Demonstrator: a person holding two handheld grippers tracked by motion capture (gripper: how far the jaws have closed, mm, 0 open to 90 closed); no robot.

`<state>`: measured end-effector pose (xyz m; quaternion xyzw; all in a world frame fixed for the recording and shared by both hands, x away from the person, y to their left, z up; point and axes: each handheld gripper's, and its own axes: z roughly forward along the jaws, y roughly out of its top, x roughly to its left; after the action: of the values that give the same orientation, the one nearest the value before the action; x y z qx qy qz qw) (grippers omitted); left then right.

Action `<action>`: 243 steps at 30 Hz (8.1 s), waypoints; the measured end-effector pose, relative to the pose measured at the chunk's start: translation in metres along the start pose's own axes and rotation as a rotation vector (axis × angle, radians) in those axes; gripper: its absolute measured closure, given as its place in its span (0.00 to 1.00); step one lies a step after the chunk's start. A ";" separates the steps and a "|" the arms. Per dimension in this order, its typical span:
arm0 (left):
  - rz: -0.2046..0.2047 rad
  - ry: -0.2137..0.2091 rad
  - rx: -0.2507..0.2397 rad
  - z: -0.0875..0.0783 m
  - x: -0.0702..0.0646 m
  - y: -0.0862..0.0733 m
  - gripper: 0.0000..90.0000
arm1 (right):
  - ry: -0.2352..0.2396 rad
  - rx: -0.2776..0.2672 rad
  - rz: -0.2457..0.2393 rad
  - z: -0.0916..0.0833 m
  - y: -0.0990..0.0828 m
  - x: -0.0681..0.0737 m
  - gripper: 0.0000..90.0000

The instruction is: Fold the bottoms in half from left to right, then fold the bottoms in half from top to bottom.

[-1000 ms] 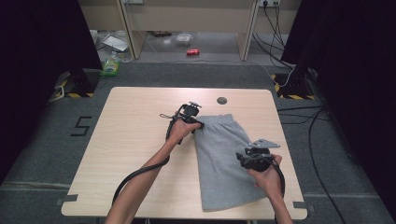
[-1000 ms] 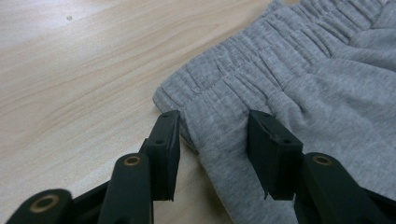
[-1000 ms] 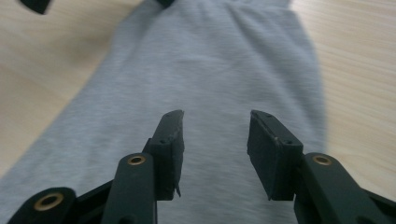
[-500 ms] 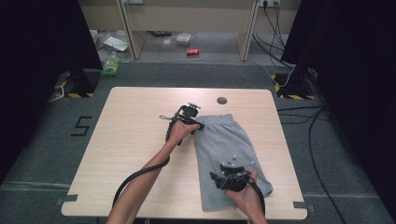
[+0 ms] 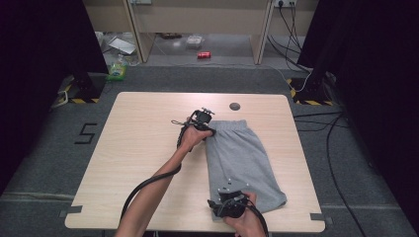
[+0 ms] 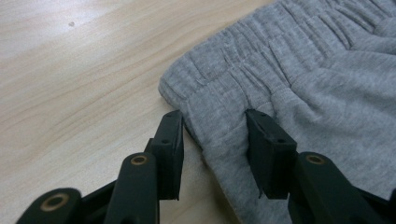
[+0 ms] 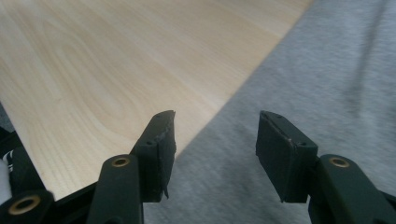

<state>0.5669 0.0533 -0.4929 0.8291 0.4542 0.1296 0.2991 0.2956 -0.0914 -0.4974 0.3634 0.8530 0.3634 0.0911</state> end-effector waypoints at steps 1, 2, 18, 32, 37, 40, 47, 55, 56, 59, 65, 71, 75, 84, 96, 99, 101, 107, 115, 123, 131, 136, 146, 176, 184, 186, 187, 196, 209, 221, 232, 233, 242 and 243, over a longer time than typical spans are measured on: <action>0.003 0.000 -0.001 0.000 0.000 0.000 0.64 | 0.007 0.003 -0.005 0.001 0.000 0.002 0.52; 0.001 -0.002 -0.002 0.000 0.000 0.000 0.64 | 0.011 0.007 -0.012 0.002 0.000 0.004 0.52; 0.021 0.000 0.003 0.000 0.000 0.000 0.66 | -0.092 0.027 -0.119 0.009 -0.004 0.012 0.90; 0.057 0.016 0.049 -0.016 0.029 -0.012 0.70 | 0.016 -0.008 -0.072 0.033 0.013 0.031 0.95; 0.062 0.013 0.063 -0.024 0.045 -0.020 0.70 | 0.056 -0.017 -0.102 0.048 0.023 0.043 0.94; 0.063 0.012 0.069 -0.029 0.054 -0.025 0.70 | 0.074 -0.014 -0.117 0.055 0.030 0.052 0.94; 0.070 0.006 0.086 -0.040 0.073 -0.035 0.71 | 0.118 -0.014 -0.132 0.073 0.044 0.071 0.94; 0.052 0.002 0.087 -0.045 0.085 -0.043 0.71 | 0.144 -0.017 -0.152 0.086 0.054 0.085 0.94; 0.050 0.005 0.086 -0.044 0.085 -0.043 0.70 | 0.145 -0.016 -0.140 0.086 0.054 0.085 0.94; 0.063 0.020 0.090 -0.044 0.083 -0.042 0.70 | 0.152 -0.020 -0.127 0.085 0.052 0.085 0.88; 0.028 0.000 0.081 -0.043 0.086 -0.044 0.69 | 0.159 -0.045 -0.140 0.076 0.056 0.088 0.80; 0.021 0.004 0.086 -0.043 0.086 -0.044 0.69 | 0.135 -0.014 -0.177 0.073 0.051 0.087 0.80; 0.019 0.007 0.089 -0.043 0.085 -0.043 0.69 | 0.135 0.001 -0.228 0.074 0.043 0.100 0.80; 0.003 0.013 0.077 -0.043 0.084 -0.045 0.69 | 0.153 -0.046 -0.193 0.059 0.056 0.096 0.73; -0.011 0.023 0.076 -0.043 0.083 -0.045 0.69 | 0.060 -0.100 -0.063 0.039 0.070 0.024 0.67; -0.013 0.025 0.076 -0.043 0.083 -0.046 0.69 | 0.029 -0.111 -0.036 0.035 0.072 0.008 0.66; -0.015 0.023 0.078 -0.043 0.083 -0.045 0.69 | 0.013 -0.119 -0.024 0.032 0.074 -0.003 0.65; -0.021 0.028 0.079 -0.043 0.082 -0.045 0.69 | -0.028 -0.125 0.016 0.029 0.077 -0.029 0.63; -0.024 0.032 0.074 -0.043 0.081 -0.046 0.69 | -0.062 -0.143 0.065 0.028 0.082 -0.055 0.63; -0.026 0.033 0.077 -0.043 0.081 -0.045 0.69 | -0.089 -0.165 0.100 0.025 0.092 -0.076 0.62; -0.030 0.038 0.077 -0.043 0.080 -0.045 0.69 | -0.128 -0.175 0.129 0.022 0.102 -0.097 0.59; -0.029 0.038 0.077 -0.043 0.080 -0.045 0.69 | -0.143 -0.169 0.144 0.025 0.105 -0.106 0.57; -0.030 0.036 0.078 -0.043 0.081 -0.045 0.70 | -0.148 -0.170 0.176 0.035 0.112 -0.121 0.51; -0.036 0.040 0.082 -0.043 0.080 -0.045 0.70 | -0.170 -0.168 0.255 0.052 0.124 -0.149 0.47; -0.037 0.040 0.080 -0.043 0.080 -0.045 0.70 | -0.183 -0.144 0.258 0.062 0.130 -0.154 0.47; -0.037 0.041 0.080 -0.043 0.080 -0.045 0.70 | -0.185 -0.138 0.265 0.066 0.131 -0.155 0.47; -0.037 0.041 0.079 -0.043 0.080 -0.045 0.70 | -0.185 -0.134 0.268 0.068 0.132 -0.156 0.47; -0.037 0.041 0.080 -0.043 0.080 -0.045 0.70 | -0.202 -0.103 0.293 0.084 0.132 -0.163 0.47; -0.036 0.041 0.078 -0.043 0.080 -0.046 0.70 | -0.199 -0.059 0.303 0.105 0.130 -0.165 0.47; -0.025 0.043 0.066 -0.043 0.079 -0.047 0.71 | -0.168 -0.060 0.302 0.110 0.129 -0.166 0.59; 0.003 0.031 0.041 -0.044 0.078 -0.049 0.77 | -0.121 -0.086 0.371 0.110 0.125 -0.172 0.86; 0.007 0.029 0.040 -0.044 0.078 -0.049 0.77 | -0.113 -0.089 0.378 0.110 0.124 -0.172 0.88; -0.013 0.004 -0.019 -0.048 0.079 -0.045 0.80 | -0.074 -0.154 0.422 0.103 0.123 -0.178 0.93; -0.013 0.001 -0.025 -0.049 0.079 -0.043 0.80 | -0.074 -0.158 0.421 0.101 0.124 -0.179 0.93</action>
<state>0.5582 0.1551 -0.4856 0.8222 0.4583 0.1337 0.3098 0.5348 -0.0997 -0.5047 0.5381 0.7235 0.4263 0.0727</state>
